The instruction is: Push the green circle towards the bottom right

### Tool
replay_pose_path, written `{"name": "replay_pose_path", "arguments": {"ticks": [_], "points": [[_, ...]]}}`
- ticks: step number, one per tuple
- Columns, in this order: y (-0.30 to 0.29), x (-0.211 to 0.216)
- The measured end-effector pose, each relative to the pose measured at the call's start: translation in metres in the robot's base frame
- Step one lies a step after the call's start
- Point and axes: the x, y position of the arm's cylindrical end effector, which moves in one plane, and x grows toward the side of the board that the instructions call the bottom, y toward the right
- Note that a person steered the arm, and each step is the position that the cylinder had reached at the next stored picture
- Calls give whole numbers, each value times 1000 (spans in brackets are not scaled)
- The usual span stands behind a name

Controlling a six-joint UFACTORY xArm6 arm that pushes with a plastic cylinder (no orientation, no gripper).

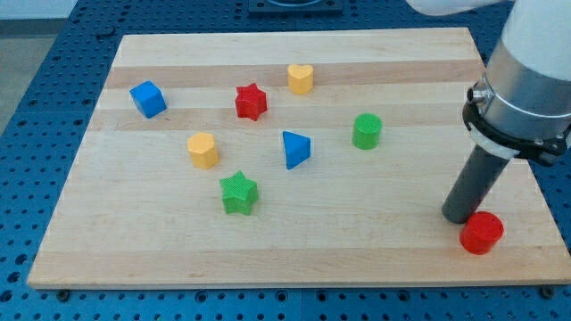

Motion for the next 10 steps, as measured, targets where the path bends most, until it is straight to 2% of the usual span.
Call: {"name": "replay_pose_path", "arguments": {"ticks": [1, 3, 4, 6, 7, 9, 10], "points": [[4, -4], [-27, -142], [-57, -170], [-118, -155], [-118, -139], [-69, -131], [-65, -94]]}}
